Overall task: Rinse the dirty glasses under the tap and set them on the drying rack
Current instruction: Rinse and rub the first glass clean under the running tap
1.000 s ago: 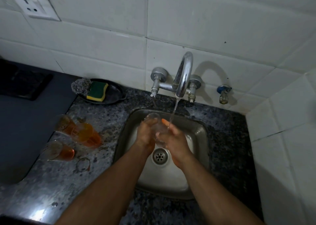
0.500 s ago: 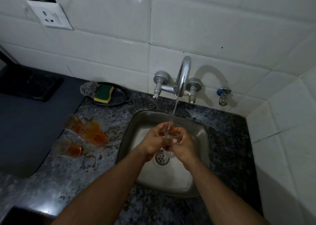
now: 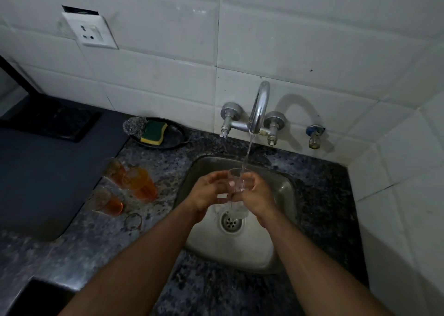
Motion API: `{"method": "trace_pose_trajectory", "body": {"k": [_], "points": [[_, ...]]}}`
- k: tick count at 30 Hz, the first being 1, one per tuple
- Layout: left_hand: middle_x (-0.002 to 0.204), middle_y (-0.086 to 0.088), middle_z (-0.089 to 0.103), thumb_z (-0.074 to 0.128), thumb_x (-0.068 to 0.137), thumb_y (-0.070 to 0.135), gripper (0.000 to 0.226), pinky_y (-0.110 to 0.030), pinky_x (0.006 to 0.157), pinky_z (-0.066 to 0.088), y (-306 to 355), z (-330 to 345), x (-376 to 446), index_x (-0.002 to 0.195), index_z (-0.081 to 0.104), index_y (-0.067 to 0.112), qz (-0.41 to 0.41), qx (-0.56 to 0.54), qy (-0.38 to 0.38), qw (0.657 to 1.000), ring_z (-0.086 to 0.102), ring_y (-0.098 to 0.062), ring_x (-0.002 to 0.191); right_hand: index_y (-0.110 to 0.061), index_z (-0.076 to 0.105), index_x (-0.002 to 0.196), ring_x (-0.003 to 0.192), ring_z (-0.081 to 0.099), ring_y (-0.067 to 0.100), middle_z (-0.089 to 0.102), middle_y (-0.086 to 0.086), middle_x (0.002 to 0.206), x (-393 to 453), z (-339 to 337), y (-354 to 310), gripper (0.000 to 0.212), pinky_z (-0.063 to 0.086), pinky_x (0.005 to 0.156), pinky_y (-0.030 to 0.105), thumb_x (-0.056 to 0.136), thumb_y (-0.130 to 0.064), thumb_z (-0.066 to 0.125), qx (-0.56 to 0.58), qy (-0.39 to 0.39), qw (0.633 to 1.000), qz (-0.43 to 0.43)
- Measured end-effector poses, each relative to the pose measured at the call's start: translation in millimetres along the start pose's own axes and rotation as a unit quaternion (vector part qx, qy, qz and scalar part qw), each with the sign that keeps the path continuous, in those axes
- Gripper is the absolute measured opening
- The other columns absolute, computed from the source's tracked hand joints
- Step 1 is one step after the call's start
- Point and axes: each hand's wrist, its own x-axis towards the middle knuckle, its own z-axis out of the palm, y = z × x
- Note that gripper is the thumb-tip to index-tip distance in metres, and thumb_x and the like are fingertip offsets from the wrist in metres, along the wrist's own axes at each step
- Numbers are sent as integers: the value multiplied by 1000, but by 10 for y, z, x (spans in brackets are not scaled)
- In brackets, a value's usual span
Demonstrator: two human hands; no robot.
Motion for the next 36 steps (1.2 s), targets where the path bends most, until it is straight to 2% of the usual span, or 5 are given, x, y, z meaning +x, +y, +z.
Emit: {"method": "trace_pose_trajectory", "body": {"k": [2,7,17,26,36], "points": [[116,-8,77,72,91,8,37,-51,99,56,-22,-10,-12,126,67,16,-11,-15,18,1000,70,-31,113,-24,59,124,103,70,15,72,-3,112,5,-34,-38,62,58,69,29,74,0,86,-9,-11,1000,-4],[117,-15,74,64,96,16,35,-49,93,57,-47,-51,-63,131,59,16,-59,-49,38,996,71,-36,109,-23,59,104,94,68,21,72,2,103,-6,-242,-140,57,58,78,38,59,-15,92,-175,-45,982,51],[93,-23,71,53,105,22,32,-42,69,64,-372,287,-214,118,65,-4,-177,-140,48,973,72,-32,74,-20,71,80,69,62,13,70,1,87,-140,-138,-510,36,38,53,24,63,-46,88,-526,-98,845,7],[62,-20,70,39,100,4,26,-41,54,60,-577,193,-523,103,61,-9,-211,-256,119,936,62,-34,69,-23,67,79,63,62,4,65,-11,71,-455,20,-218,37,45,52,20,58,-29,96,-406,-8,908,-105],[76,-23,72,43,101,6,26,-48,62,64,-683,88,-582,102,65,-8,-200,-252,151,935,68,-39,73,-22,70,108,82,71,8,75,-6,95,-510,159,105,62,53,67,19,54,-15,99,-269,-9,952,-144]]}}
